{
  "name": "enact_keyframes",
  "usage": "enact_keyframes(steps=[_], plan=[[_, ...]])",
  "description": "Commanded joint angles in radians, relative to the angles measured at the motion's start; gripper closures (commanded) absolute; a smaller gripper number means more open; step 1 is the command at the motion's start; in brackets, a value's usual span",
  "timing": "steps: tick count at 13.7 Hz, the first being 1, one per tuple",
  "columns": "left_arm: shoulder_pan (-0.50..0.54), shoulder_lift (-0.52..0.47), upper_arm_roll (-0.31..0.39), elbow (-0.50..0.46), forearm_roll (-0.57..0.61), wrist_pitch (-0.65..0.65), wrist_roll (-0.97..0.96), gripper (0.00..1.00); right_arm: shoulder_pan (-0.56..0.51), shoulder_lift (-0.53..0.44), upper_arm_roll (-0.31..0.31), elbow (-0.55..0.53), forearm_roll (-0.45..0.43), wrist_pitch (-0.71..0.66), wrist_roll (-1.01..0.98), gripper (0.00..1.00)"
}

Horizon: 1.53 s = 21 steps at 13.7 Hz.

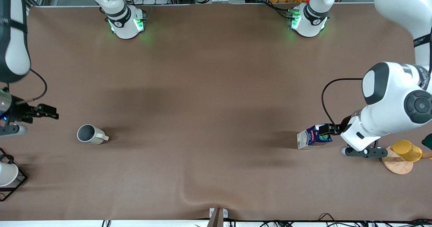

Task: Place milk next to cup
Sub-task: 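Grasp the milk carton with the left gripper while the right gripper grasps the mug, then carry the mug with the right gripper while the left gripper carries the carton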

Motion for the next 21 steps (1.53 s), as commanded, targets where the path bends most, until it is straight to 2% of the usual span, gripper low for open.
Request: enact_keyframes(steps=[1, 5, 7, 9, 10, 12, 15, 16, 17, 18, 19, 21], plan=[[-0.015, 0.026, 0.013, 0.034, 0.024, -0.001, -0.008, 0.00, -0.022, 0.033, 0.016, -0.077, -0.002, 0.121, -0.022, 0.00], [-0.015, 0.045, 0.008, 0.026, 0.024, -0.001, -0.017, 0.00, -0.039, 0.114, 0.018, -0.076, -0.001, 0.198, -0.067, 0.01], [-0.015, 0.055, 0.007, 0.023, 0.028, -0.001, -0.016, 0.00, -0.041, 0.157, 0.018, -0.077, -0.001, 0.259, -0.065, 0.12], [-0.015, 0.057, 0.004, 0.010, 0.030, -0.003, -0.012, 0.00, -0.039, 0.198, 0.021, -0.077, 0.002, 0.313, -0.051, 0.16], [-0.016, 0.057, 0.004, 0.003, 0.030, -0.003, -0.011, 0.00, -0.039, 0.217, 0.021, -0.076, 0.011, 0.327, -0.051, 0.24], [-0.016, 0.063, 0.004, 0.000, 0.033, -0.003, -0.009, 0.00, -0.039, 0.234, 0.021, -0.077, 0.044, 0.330, -0.053, 0.25], [-0.024, 0.078, 0.004, -0.001, 0.032, -0.003, -0.012, 0.00, -0.023, 0.260, 0.023, -0.079, 0.053, 0.335, -0.051, 0.35], [-0.024, 0.084, 0.004, -0.001, 0.033, -0.004, -0.012, 0.00, -0.020, 0.258, 0.023, -0.082, 0.053, 0.329, -0.050, 0.53], [-0.024, 0.088, 0.004, -0.001, 0.032, -0.004, -0.012, 0.00, -0.021, 0.257, 0.023, -0.082, 0.054, 0.323, -0.048, 0.78], [-0.024, 0.094, 0.004, 0.000, 0.033, -0.004, -0.012, 0.01, -0.021, 0.254, 0.024, -0.082, 0.054, 0.313, -0.047, 0.96], [-0.024, 0.098, 0.007, 0.000, 0.033, -0.004, -0.012, 0.03, -0.021, 0.251, 0.024, -0.081, 0.054, 0.297, -0.047, 1.00], [-0.024, 0.114, 0.008, 0.003, 0.035, -0.003, -0.011, 0.08, -0.021, 0.246, 0.024, -0.071, 0.054, 0.277, -0.047, 1.00]])
